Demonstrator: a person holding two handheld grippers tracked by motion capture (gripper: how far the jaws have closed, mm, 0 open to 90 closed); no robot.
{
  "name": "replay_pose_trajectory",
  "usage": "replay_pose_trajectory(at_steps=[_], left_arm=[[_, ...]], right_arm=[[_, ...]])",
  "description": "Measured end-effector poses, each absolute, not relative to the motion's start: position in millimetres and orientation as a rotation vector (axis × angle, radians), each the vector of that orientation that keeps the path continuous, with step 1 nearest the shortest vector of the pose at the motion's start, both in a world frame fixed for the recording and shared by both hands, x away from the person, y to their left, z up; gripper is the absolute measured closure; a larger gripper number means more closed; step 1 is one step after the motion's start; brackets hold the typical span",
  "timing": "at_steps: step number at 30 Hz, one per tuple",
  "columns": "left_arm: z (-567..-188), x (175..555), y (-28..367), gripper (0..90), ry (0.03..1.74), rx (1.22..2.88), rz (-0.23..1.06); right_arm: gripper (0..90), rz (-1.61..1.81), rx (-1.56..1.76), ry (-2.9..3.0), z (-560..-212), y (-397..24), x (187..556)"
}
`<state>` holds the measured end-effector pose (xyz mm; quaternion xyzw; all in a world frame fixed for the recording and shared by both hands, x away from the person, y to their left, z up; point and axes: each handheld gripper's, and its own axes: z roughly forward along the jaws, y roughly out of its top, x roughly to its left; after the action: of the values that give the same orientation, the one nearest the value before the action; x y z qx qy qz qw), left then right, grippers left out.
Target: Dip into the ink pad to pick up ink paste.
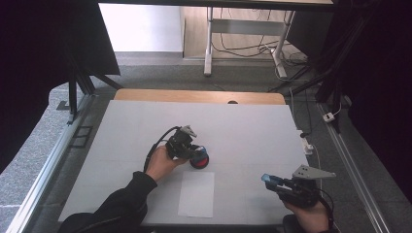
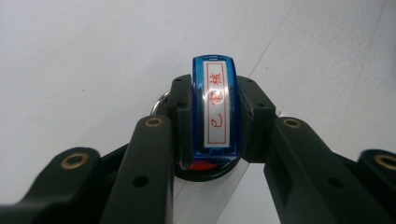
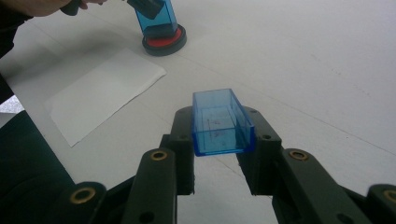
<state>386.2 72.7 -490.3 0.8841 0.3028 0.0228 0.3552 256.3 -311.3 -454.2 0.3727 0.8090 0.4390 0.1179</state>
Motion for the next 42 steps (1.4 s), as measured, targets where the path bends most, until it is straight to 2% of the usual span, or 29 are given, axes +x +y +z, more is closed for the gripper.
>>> replay_pose_trajectory(at_steps=[11, 24, 37, 42], left_arm=[[-490.0, 382.9, 69.4, 70.7, 0.761, 2.31, 0.097], [-485.8, 368.4, 53.8, 70.8, 0.693, 2.407, 0.268], [-492.3, 386.4, 73.8, 70.7, 0.799, 2.279, 0.041], [-494.3, 389.2, 77.5, 70.7, 0.817, 2.249, 0.002]], right_arm=[[68.4, 1.279, 1.089, 2.368, -454.1, -310.9, 256.2], [68.4, 1.275, 1.089, 2.376, -454.0, -310.8, 256.1], [68.5, 1.274, 1.09, 2.376, -454.1, -310.7, 256.2], [68.5, 1.276, 1.091, 2.374, -454.3, -310.5, 256.3]])
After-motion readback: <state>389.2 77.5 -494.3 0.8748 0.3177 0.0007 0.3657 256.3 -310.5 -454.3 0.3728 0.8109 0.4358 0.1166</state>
